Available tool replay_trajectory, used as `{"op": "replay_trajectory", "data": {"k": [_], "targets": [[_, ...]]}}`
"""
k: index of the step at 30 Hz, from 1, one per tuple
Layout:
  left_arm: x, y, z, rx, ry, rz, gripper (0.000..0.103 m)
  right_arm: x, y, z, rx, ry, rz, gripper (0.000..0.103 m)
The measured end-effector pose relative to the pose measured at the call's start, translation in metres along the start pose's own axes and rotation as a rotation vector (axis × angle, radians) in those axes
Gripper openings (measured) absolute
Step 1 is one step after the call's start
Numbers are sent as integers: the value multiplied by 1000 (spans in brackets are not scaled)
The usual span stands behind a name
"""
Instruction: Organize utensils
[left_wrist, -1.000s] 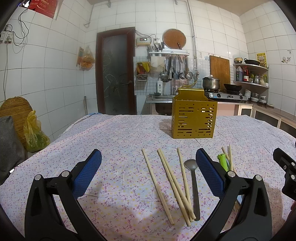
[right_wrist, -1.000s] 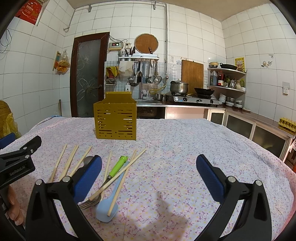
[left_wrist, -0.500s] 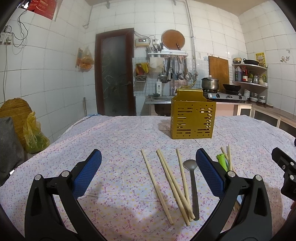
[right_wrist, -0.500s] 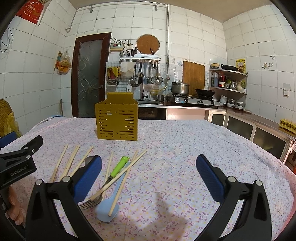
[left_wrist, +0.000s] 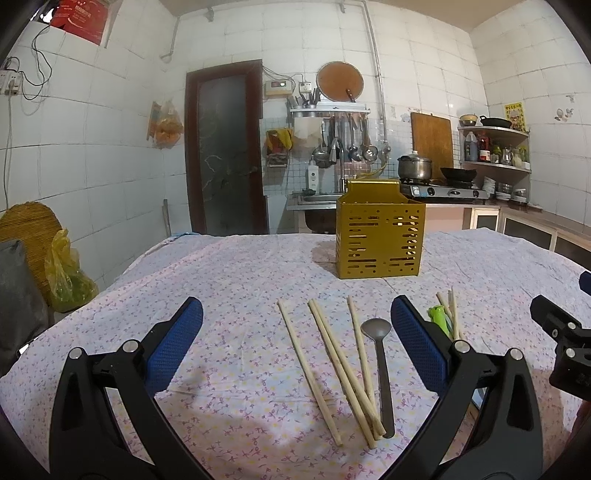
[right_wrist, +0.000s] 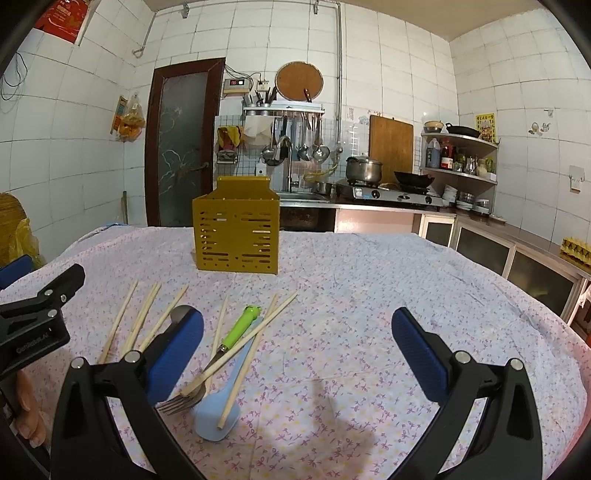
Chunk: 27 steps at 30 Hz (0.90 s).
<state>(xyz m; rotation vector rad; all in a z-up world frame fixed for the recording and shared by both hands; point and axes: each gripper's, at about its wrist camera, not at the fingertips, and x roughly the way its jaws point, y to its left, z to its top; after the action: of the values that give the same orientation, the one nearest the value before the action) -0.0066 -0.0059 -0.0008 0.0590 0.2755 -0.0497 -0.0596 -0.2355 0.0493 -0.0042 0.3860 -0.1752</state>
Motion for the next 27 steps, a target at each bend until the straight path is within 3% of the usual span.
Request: {"op": "replay_trajectory", "data": {"k": [7, 12, 23, 27], "targets": [[7, 1, -1, 3, 46, -6, 98, 12, 1, -1, 2, 57, -1, 99], [22, 2, -1, 8, 127, -14, 98, 27, -1, -1, 16, 136, -7, 99], [97, 21, 25, 35, 363, 68, 98, 90, -2, 22, 4, 293, 4, 99], [124, 23, 34, 50, 394, 84, 98, 127, 2, 28, -32, 355, -23, 99]]}}
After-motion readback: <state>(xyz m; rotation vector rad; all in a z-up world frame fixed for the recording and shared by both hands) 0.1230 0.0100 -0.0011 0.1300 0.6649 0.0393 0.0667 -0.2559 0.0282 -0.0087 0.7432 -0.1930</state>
